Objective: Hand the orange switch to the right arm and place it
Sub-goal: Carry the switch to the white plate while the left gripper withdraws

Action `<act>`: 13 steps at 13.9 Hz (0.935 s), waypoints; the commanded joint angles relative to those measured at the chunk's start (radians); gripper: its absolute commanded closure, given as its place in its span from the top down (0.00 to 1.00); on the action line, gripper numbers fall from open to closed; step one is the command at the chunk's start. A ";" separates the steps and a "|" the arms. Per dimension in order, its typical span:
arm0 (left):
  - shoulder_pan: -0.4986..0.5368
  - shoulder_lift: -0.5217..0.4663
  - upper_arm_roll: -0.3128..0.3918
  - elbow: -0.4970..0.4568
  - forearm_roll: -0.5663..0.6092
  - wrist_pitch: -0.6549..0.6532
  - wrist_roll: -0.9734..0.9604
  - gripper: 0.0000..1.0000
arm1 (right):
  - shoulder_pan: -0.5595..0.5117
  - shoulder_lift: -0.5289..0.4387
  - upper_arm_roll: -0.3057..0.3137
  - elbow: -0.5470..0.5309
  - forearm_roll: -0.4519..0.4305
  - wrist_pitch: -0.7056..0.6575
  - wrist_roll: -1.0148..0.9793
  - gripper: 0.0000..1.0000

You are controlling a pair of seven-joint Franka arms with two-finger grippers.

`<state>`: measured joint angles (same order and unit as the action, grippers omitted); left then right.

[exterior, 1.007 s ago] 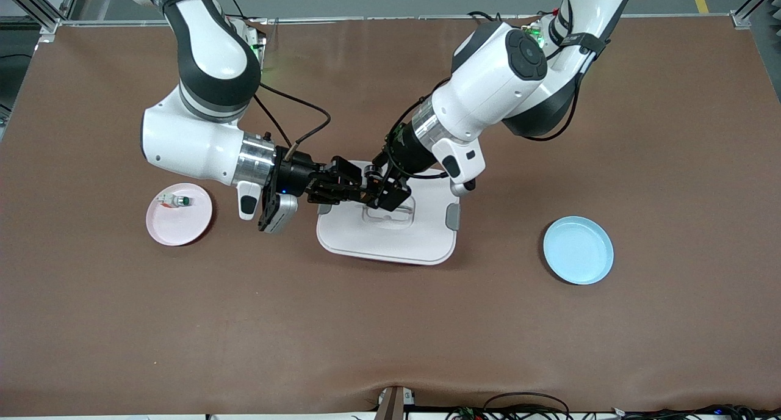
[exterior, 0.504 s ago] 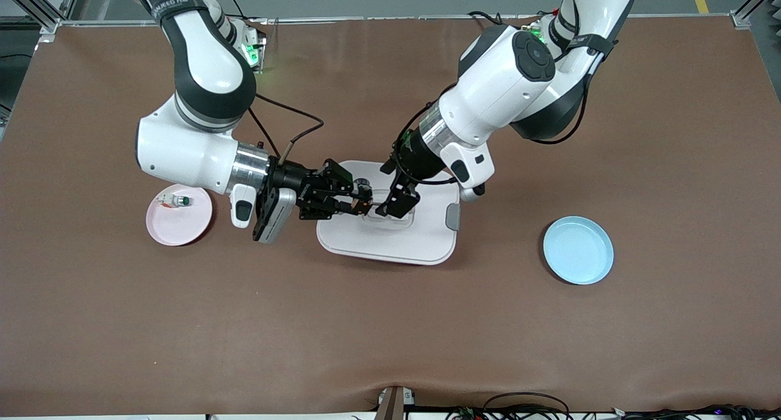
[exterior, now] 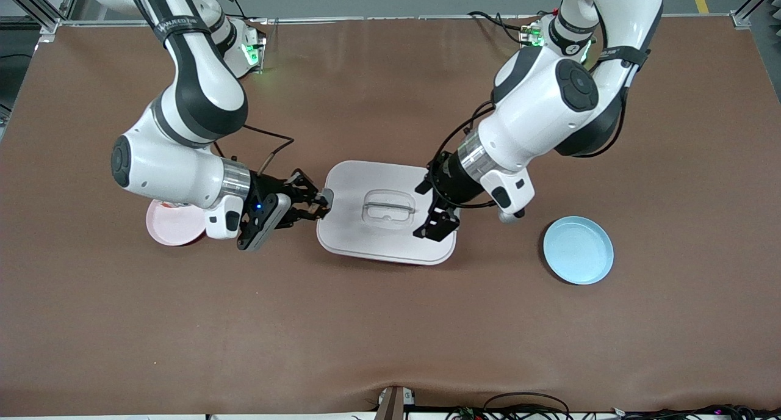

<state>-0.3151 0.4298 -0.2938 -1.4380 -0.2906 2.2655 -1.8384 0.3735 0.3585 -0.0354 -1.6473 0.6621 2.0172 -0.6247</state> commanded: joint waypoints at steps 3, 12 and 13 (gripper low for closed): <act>0.065 -0.117 -0.002 -0.182 0.019 -0.009 0.206 1.00 | -0.071 -0.012 0.011 -0.012 -0.238 -0.106 -0.090 0.00; 0.224 -0.214 -0.002 -0.279 0.060 -0.214 0.729 1.00 | -0.148 -0.061 0.009 -0.095 -0.562 -0.140 -0.319 0.00; 0.240 -0.218 -0.002 -0.277 0.086 -0.243 0.814 1.00 | -0.157 -0.070 0.009 -0.114 -0.581 -0.137 -0.341 0.00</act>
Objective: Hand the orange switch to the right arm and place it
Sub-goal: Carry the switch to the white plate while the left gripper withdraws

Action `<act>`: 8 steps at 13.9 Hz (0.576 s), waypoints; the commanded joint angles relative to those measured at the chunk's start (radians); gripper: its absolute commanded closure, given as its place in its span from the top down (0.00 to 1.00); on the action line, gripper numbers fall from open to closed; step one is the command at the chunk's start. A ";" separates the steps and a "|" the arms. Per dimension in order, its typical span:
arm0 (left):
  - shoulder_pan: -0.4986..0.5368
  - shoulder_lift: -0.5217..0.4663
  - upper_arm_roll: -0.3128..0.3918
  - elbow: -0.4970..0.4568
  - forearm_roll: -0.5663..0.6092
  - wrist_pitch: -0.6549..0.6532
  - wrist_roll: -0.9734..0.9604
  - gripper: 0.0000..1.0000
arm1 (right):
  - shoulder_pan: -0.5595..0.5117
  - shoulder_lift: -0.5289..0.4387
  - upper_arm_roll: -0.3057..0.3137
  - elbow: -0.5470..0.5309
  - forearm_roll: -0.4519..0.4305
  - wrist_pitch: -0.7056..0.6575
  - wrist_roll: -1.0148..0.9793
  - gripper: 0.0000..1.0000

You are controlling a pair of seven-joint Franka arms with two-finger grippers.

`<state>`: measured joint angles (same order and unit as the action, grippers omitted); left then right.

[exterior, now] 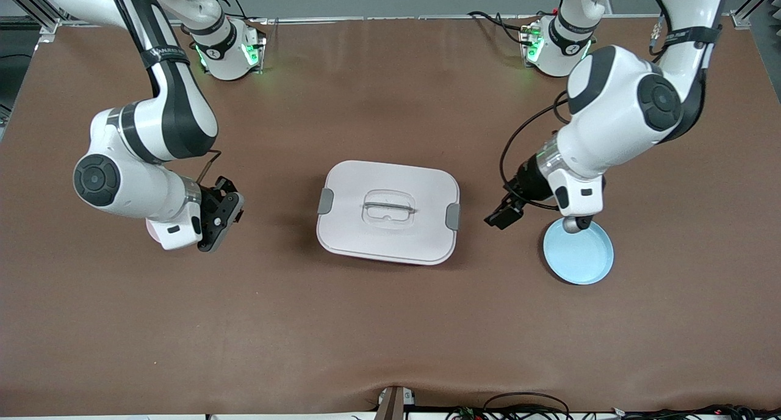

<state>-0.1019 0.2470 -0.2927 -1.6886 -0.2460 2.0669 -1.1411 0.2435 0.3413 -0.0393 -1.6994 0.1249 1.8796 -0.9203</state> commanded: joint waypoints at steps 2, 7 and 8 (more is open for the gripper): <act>0.039 -0.046 -0.003 -0.026 0.112 -0.068 0.327 1.00 | -0.050 -0.073 0.013 -0.094 -0.079 0.006 -0.093 0.00; 0.108 -0.049 -0.002 -0.019 0.200 -0.070 0.742 1.00 | -0.124 -0.131 0.013 -0.244 -0.110 0.154 -0.288 0.00; 0.110 -0.048 -0.002 -0.013 0.246 -0.070 0.791 1.00 | -0.142 -0.133 0.013 -0.270 -0.111 0.191 -0.322 0.00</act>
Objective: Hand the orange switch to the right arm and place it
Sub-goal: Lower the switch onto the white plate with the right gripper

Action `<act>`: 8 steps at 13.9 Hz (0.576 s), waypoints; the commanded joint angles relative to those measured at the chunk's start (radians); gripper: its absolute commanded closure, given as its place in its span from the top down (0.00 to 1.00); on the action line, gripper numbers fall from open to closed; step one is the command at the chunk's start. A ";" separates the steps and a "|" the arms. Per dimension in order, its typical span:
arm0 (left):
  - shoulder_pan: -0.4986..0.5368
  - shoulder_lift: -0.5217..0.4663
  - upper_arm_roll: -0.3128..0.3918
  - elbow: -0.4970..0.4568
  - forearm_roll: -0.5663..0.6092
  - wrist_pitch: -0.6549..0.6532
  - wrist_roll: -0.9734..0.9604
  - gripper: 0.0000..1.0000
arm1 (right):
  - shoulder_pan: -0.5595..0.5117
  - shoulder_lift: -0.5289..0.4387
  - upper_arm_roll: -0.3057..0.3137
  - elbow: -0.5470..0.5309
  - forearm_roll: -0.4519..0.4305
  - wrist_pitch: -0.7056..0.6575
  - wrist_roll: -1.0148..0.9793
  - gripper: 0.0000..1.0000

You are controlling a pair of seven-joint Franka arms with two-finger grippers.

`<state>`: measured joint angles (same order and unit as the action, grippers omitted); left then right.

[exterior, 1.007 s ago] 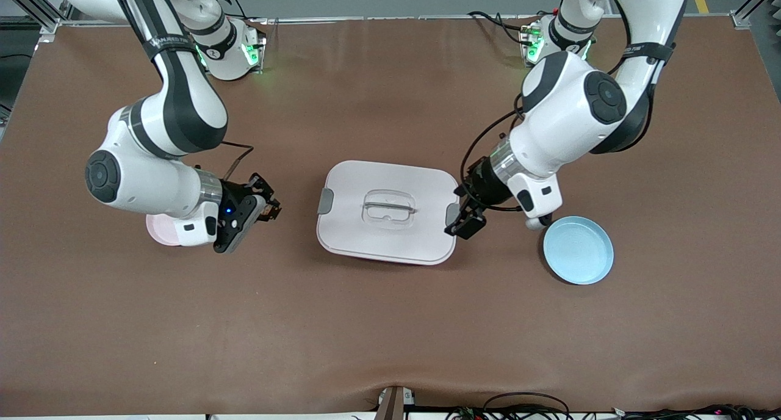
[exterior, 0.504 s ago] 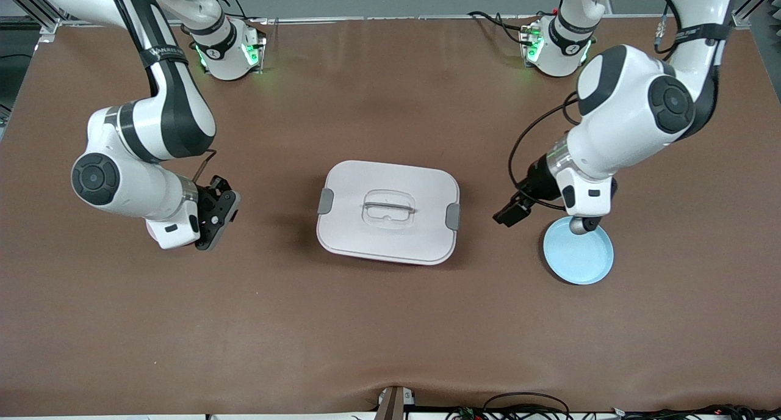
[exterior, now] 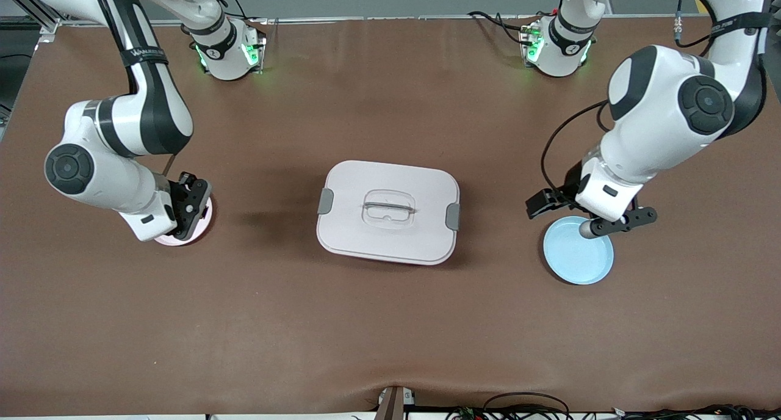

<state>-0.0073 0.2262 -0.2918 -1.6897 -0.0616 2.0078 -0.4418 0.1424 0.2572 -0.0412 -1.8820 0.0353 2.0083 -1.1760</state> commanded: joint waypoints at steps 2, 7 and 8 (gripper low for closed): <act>0.048 -0.019 -0.003 0.022 0.074 -0.012 0.161 1.00 | -0.075 -0.047 0.015 -0.149 -0.035 0.165 -0.138 0.00; 0.140 -0.036 0.000 0.054 0.078 -0.012 0.193 1.00 | -0.113 -0.038 0.015 -0.201 -0.109 0.260 -0.203 0.00; 0.154 -0.050 -0.003 0.053 0.079 -0.012 0.198 1.00 | -0.128 -0.035 0.015 -0.204 -0.113 0.262 -0.205 0.00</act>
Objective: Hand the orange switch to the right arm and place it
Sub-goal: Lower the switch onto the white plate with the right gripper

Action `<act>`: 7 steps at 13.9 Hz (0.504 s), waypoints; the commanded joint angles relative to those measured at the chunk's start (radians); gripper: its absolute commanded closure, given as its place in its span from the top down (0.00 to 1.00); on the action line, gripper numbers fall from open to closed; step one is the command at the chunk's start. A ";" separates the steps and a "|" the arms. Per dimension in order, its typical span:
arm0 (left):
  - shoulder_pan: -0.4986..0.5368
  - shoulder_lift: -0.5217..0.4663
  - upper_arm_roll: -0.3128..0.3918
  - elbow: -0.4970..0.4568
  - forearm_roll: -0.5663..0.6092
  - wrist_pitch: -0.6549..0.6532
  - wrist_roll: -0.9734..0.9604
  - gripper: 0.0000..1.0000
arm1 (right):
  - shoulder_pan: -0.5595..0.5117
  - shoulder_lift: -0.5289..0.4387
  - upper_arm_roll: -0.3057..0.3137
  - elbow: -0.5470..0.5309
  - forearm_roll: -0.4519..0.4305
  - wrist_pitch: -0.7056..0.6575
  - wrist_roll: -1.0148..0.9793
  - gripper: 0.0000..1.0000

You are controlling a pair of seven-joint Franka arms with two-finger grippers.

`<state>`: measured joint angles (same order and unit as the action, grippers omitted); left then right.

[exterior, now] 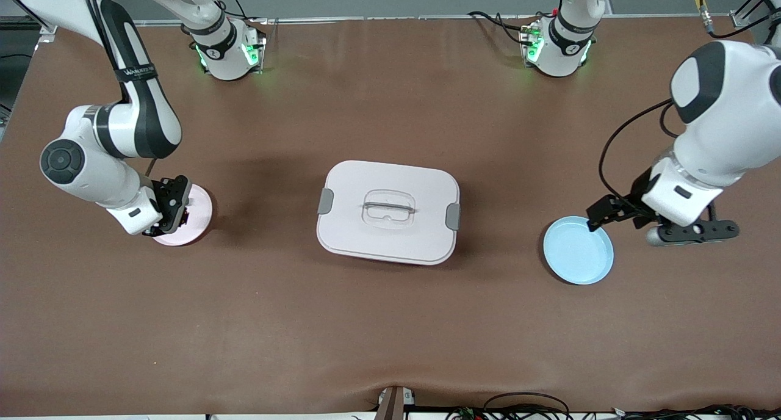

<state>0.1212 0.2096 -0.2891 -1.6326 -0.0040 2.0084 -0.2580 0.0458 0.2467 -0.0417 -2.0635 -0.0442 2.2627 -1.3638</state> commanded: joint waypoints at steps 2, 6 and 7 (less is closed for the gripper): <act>0.040 -0.053 -0.002 -0.004 0.013 -0.014 0.016 1.00 | -0.040 -0.024 0.016 -0.076 -0.034 0.084 -0.018 0.00; 0.083 -0.085 -0.004 -0.004 0.010 -0.051 0.022 1.00 | -0.064 -0.009 0.017 -0.147 -0.034 0.202 -0.018 0.00; 0.089 -0.087 -0.007 -0.004 0.009 -0.057 0.023 1.00 | -0.072 -0.004 0.017 -0.149 -0.034 0.210 -0.018 0.00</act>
<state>0.1896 0.1487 -0.2889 -1.6288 -0.0038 1.9765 -0.2546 0.0103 0.2500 -0.0417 -2.1913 -0.0599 2.4490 -1.3676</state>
